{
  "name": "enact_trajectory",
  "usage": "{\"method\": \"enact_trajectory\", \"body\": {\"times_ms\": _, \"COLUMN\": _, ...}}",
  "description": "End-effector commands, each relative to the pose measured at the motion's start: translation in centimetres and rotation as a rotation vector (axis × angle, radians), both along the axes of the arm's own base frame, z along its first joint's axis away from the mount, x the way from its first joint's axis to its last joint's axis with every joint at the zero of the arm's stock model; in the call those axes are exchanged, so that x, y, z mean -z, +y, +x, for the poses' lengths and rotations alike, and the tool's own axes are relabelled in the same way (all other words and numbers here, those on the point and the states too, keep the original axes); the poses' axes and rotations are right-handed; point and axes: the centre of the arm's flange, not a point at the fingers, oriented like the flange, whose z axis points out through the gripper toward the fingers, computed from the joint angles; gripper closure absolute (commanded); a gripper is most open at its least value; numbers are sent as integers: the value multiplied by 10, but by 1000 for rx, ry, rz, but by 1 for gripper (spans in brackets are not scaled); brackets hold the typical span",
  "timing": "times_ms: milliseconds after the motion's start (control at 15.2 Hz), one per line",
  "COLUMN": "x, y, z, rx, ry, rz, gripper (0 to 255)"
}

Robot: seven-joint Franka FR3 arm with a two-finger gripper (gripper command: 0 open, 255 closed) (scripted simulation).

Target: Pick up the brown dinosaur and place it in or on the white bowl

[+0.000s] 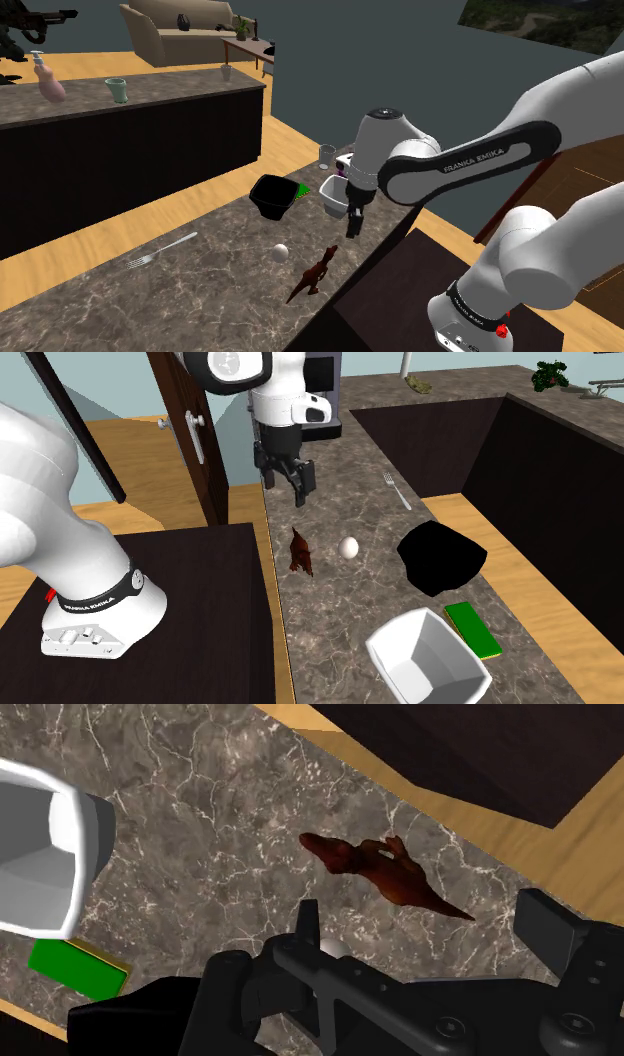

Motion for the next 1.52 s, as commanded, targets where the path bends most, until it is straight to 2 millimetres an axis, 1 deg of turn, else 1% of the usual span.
{"method": "enact_trajectory", "body": {"times_ms": 0, "x": 23, "y": 4, "z": 3, "rx": -64, "ry": -9, "rz": -2, "gripper": 0}}
{"method": "enact_trajectory", "body": {"times_ms": 462, "x": 110, "y": 36, "z": 11, "rx": -279, "ry": -28, "rz": -16, "gripper": 0}}
{"method": "enact_trajectory", "body": {"times_ms": 990, "x": 209, "y": 72, "z": 14, "rx": -524, "ry": -50, "rz": -32, "gripper": 0}}
{"method": "enact_trajectory", "body": {"times_ms": 1452, "x": 245, "y": 71, "z": 16, "rx": -535, "ry": -51, "rz": -32, "gripper": 0}}
